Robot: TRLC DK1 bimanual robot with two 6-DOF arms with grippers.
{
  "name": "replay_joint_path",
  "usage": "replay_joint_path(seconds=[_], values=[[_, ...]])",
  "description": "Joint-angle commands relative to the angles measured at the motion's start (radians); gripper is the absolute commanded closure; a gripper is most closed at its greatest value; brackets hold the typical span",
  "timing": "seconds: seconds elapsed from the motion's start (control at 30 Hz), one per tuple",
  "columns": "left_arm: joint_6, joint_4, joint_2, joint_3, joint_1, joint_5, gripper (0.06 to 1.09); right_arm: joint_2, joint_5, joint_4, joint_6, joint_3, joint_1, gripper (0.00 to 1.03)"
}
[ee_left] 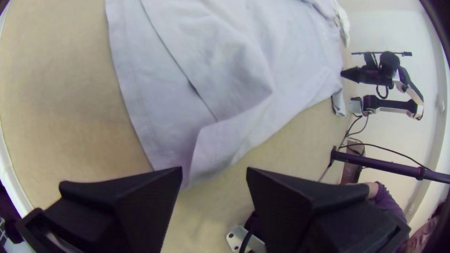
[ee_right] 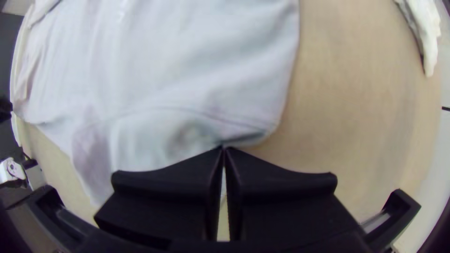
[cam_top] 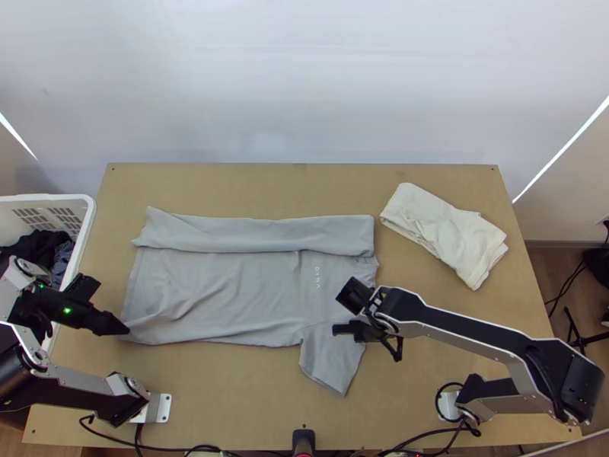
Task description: Fold the t-shirt
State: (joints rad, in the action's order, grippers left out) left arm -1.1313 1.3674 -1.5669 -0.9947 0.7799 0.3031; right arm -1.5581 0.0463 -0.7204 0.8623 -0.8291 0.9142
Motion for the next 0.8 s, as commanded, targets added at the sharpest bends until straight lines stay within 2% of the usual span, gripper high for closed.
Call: replay_joint_path(seconds=[0.0, 0.03, 0.07, 0.1, 0.13, 0.4, 0.63, 0.77], values=[[-0.002, 0.001, -0.01, 0.011, 0.018, -0.035, 0.47, -0.016, -0.003, -0.028, -0.008, -0.021, -0.011, 1.0], [-0.002, 0.001, -0.01, 0.018, 0.019, -0.042, 0.57, -0.016, -0.003, -0.03, -0.006, -0.021, -0.011, 1.0], [-0.001, 0.001, -0.01, 0.022, 0.019, -0.045, 0.75, -0.016, -0.003, -0.031, -0.005, -0.022, -0.011, 1.0], [0.001, -0.011, -0.012, 0.03, 0.019, -0.052, 0.99, -0.016, -0.003, -0.031, -0.005, -0.022, -0.012, 1.0], [0.007, -0.034, -0.018, 0.037, 0.021, -0.053, 1.04, -0.013, -0.003, -0.034, -0.005, -0.022, -0.014, 1.0], [0.036, -0.079, -0.07, 0.018, 0.038, -0.048, 1.05, 0.029, -0.005, -0.085, -0.003, -0.031, -0.054, 1.0], [0.061, -0.097, -0.133, -0.012, 0.058, -0.009, 1.05, 0.079, -0.006, -0.155, 0.0, -0.045, -0.06, 1.0], [0.07, -0.128, -0.128, 0.008, 0.058, -0.002, 1.05, 0.132, -0.088, -0.244, 0.044, -0.148, -0.011, 1.0]])
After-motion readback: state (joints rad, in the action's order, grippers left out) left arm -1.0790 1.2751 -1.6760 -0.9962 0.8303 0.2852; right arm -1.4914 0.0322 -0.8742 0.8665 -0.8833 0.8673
